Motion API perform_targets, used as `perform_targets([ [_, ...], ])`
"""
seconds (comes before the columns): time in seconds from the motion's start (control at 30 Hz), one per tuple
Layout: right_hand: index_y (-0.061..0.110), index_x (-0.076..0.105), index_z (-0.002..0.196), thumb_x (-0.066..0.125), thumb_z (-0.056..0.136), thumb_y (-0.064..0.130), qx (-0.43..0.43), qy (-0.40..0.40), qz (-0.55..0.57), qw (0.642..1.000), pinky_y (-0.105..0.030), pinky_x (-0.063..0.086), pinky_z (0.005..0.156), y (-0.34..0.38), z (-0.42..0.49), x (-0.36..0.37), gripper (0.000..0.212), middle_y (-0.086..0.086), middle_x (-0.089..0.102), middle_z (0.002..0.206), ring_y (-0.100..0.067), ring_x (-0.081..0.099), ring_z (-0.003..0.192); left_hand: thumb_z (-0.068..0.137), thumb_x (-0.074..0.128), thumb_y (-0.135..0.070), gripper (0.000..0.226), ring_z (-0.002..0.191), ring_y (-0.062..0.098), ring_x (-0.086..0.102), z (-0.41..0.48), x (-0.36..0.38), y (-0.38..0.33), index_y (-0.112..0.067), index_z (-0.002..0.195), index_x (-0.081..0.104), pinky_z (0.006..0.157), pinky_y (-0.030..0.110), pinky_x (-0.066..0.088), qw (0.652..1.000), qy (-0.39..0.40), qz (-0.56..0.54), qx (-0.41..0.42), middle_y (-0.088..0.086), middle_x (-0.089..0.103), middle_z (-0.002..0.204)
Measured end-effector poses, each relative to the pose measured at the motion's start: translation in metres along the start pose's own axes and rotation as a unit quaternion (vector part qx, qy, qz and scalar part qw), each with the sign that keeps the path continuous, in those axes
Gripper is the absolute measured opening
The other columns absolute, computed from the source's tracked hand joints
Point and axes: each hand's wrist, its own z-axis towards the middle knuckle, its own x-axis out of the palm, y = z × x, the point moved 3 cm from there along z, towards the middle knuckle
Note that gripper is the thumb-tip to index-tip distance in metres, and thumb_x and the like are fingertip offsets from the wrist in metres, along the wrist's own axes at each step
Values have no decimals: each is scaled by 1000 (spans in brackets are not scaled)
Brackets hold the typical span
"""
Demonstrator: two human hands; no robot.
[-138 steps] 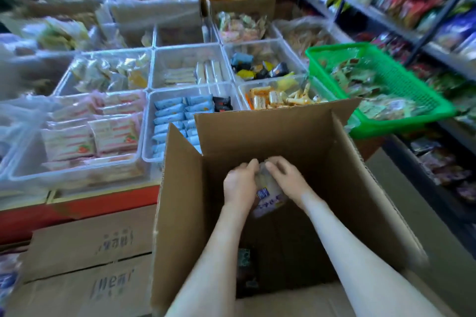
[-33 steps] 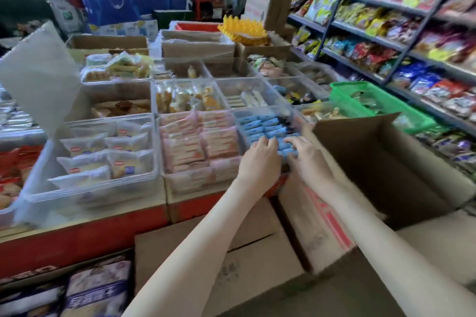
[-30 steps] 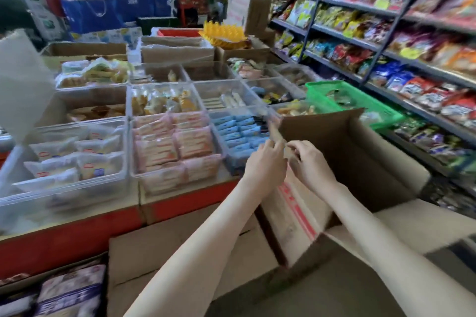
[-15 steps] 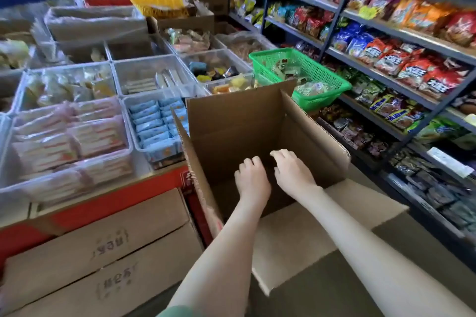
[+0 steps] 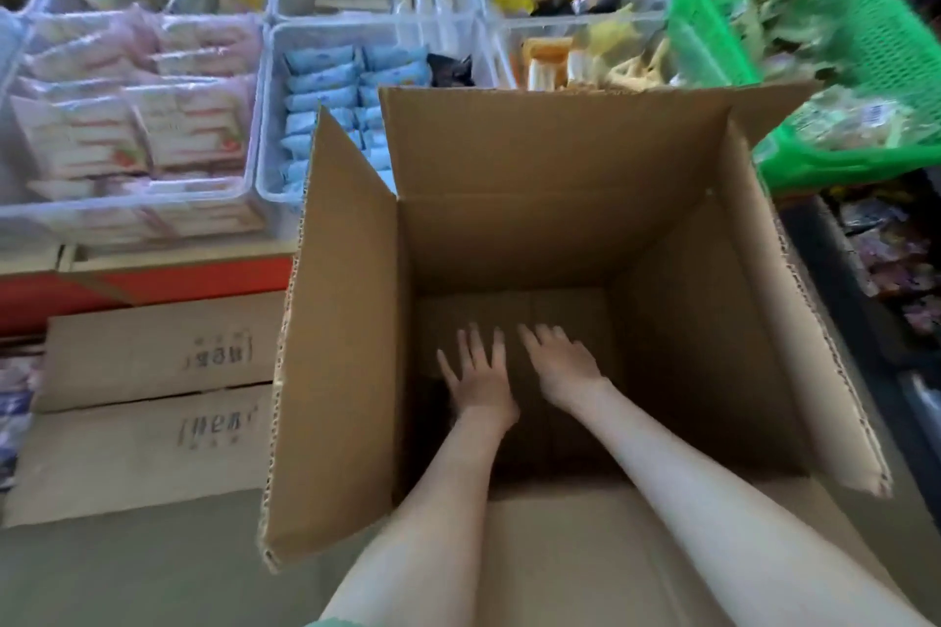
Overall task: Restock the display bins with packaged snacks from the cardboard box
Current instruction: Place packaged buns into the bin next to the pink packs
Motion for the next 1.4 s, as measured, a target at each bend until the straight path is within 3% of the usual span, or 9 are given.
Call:
perform_targets([
  [0.43, 25, -12, 150, 61, 87, 9, -41, 203, -36, 978, -48, 14, 115, -20, 80, 73, 98, -6, -9, 160, -30, -1, 146, 81, 63, -54, 111, 141, 34, -27, 71, 54, 26, -20, 149, -18, 114, 58, -8, 988, 130, 43, -67, 13, -33, 152],
  [0.77, 25, -11, 151, 76, 74, 37, -23, 267, 125, 955, -52, 18, 115, -6, 100, 149, 116, -11, -8, 159, -35, 0, 145, 76, 74, -45, 125, 145, 36, -7, 99, 88, 40, -8, 147, -22, 118, 40, 11, 970, 180, -123, -109, 16, -20, 156],
  [0.9, 25, -4, 151, 80, 71, 28, -18, 262, 207, 942, -46, 18, 117, -11, 105, 147, 116, -11, -7, 158, -32, -2, 146, 68, 84, -31, 135, 144, 37, 7, 94, 90, 42, -18, 146, -26, 112, 42, 27, 909, 169, -324, -202, 11, -20, 156],
  [1.03, 17, -15, 149, 82, 70, 24, 89, 302, 430, 846, -42, 28, 114, -17, 102, 153, 126, -9, 12, 158, -30, 19, 143, 73, 81, -20, 128, 137, 29, 32, 90, 96, 40, -10, 147, -23, 106, 35, 35, 805, 161, -510, -256, 15, 21, 155],
  [1.07, 14, -8, 150, 81, 71, 21, 124, 302, 494, 806, -40, 35, 109, -18, 99, 153, 120, -10, 26, 153, -30, 32, 138, 78, 77, -22, 114, 129, 29, 43, 91, 97, 39, -7, 150, -10, 101, 34, 40, 776, 161, -543, -276, 14, 35, 148],
  [1.13, 7, 27, 145, 78, 76, 17, 167, 296, 572, 746, -34, 50, 90, -20, 95, 153, 86, -11, 53, 133, -25, 56, 113, 88, 66, -23, 67, 88, 21, 60, 88, 88, 32, -1, 142, 34, 71, 27, 51, 728, 175, -604, -273, 10, 61, 105],
  [1.2, 4, 50, 129, 75, 78, 22, 194, 295, 610, 710, -27, 51, 68, -23, 90, 146, 59, -10, 63, 111, -18, 62, 88, 92, 59, -25, 40, 67, 16, 56, 85, 79, 25, -1, 124, 56, 53, 22, 47, 717, 218, -613, -251, 7, 61, 81],
  [1.33, 6, 64, 103, 69, 83, 27, 208, 277, 694, 632, -28, 55, 60, -35, 78, 110, 29, -8, 68, 85, -18, 65, 71, 83, 66, -44, 53, 80, 27, 65, 84, 62, 14, -8, 122, 59, 73, 37, 56, 685, 237, -649, -230, 18, 67, 110],
  [1.4, 8, 63, 98, 68, 84, 26, 198, 242, 731, 607, -31, 55, 63, -41, 67, 82, 24, -11, 68, 86, -21, 66, 72, 78, 70, -46, 58, 81, 29, 67, 81, 45, 6, -9, 122, 59, 73, 40, 58, 669, 236, -676, -197, 19, 67, 112],
])
